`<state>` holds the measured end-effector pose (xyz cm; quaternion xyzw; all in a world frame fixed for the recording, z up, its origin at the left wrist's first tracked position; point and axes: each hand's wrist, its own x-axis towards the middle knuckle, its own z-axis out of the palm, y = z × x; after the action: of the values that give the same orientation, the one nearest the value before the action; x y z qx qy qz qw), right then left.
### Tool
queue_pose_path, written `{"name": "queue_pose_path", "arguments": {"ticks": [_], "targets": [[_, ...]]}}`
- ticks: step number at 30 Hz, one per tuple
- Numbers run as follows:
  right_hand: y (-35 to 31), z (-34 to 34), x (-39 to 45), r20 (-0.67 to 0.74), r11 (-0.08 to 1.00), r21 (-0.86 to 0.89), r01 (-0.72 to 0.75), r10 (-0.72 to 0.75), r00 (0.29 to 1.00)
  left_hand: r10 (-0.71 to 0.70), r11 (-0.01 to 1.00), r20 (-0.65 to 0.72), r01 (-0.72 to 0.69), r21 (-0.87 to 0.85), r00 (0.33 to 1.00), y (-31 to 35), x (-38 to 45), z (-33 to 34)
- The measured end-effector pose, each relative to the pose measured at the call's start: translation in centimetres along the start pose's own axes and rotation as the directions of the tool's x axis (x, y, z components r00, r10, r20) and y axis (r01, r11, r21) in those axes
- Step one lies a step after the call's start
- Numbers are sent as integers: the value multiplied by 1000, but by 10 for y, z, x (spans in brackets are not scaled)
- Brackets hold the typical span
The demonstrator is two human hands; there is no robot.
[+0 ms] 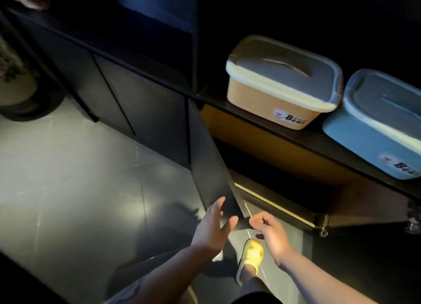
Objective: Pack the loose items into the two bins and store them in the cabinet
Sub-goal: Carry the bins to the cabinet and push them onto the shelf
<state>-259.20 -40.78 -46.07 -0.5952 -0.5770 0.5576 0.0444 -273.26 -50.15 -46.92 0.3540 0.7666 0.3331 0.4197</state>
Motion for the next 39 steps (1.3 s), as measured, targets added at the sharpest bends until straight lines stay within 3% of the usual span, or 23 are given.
{"name": "queue_pose_path", "arguments": {"ticks": [3,7,9,12,14,18,26,30,32,35,37,39], "targets": [[-3,42,-17,191,1000,-10,-11,13,981,-71,994,6,71,-81,997,-26,-24,-25],[-26,99,-32,344,993,-74,88,-58,937,-133,951,-11,125,-282,991,-60,-44,-61],[-38,124,-34,406,985,-104,140,-86,910,-176,917,-73,137,-374,982,-70,-51,-83],[-55,165,-33,468,959,-171,228,-124,875,-226,916,-222,130,-379,949,-87,-53,-113],[-61,201,-32,414,941,-236,245,-131,901,-254,915,-291,131,-383,922,-97,-53,-132],[-78,261,-36,256,965,-250,75,-8,967,-290,920,-354,157,-358,889,-113,-52,-172],[-105,279,-26,361,961,-245,126,-30,932,-297,943,-396,200,-267,869,-131,-41,-208],[-104,251,-12,402,977,-175,121,-41,915,-298,951,-494,209,-228,817,-120,-36,-204],[-106,230,-7,326,988,-117,102,-59,944,-244,968,-537,170,-185,808,-107,-32,-200],[-114,188,-1,206,998,12,54,-55,977,-38,994,-541,86,64,840,-75,-15,-196],[-122,151,4,123,995,92,41,-52,991,51,984,-477,38,174,878,-40,4,-195],[-130,109,9,22,989,121,90,-93,995,136,981,-367,-74,179,920,0,24,-189]]}}
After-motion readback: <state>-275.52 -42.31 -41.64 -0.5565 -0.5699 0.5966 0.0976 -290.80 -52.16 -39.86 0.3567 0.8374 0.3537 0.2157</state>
